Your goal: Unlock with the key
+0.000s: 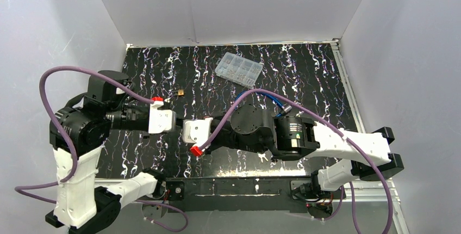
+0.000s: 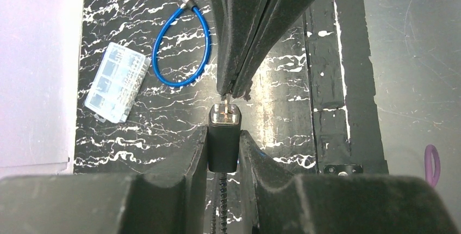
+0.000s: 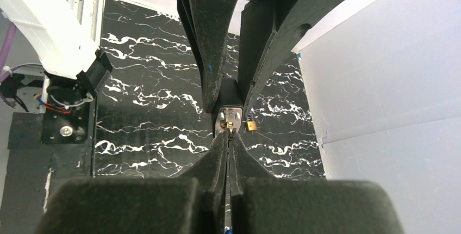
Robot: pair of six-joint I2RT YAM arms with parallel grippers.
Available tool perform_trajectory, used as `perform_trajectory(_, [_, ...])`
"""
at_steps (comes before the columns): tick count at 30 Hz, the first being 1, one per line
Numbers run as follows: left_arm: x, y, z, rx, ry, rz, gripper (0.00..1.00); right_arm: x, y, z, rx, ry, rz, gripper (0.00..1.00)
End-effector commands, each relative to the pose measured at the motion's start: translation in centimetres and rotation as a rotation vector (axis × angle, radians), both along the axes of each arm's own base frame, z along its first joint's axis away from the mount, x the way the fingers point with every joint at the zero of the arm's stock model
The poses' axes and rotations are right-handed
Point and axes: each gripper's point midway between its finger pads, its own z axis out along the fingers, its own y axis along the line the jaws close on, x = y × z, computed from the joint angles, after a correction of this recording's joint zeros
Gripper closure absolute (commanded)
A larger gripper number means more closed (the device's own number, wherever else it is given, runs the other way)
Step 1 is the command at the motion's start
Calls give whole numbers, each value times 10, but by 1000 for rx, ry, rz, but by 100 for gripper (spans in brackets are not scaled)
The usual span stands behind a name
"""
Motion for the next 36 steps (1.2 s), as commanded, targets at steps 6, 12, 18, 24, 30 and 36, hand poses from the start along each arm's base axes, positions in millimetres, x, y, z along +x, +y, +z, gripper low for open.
perform_trajectory(6, [-21, -9, -8, 3, 269, -61, 100, -60, 6, -19, -68, 37, 232, 99])
perform_trajectory(12, [-13, -8, -16, 33, 274, -41, 100, -65, -5, -21, -88, 79, 239, 99])
perform_trajectory(18, [-8, -4, -20, 55, 285, 19, 100, -62, -18, 1, -24, 166, 210, 64])
perform_trajectory(24, [-10, 2, -25, 59, 251, 42, 100, -51, -37, 27, 58, 296, 219, 61])
perform_trajectory(30, [-12, 6, -26, 66, 236, 55, 100, -28, -44, 32, 113, 433, 222, 61])
perform_trajectory(36, [-12, 6, -29, 71, 236, 56, 100, -24, -26, 24, 67, 448, 212, 62])
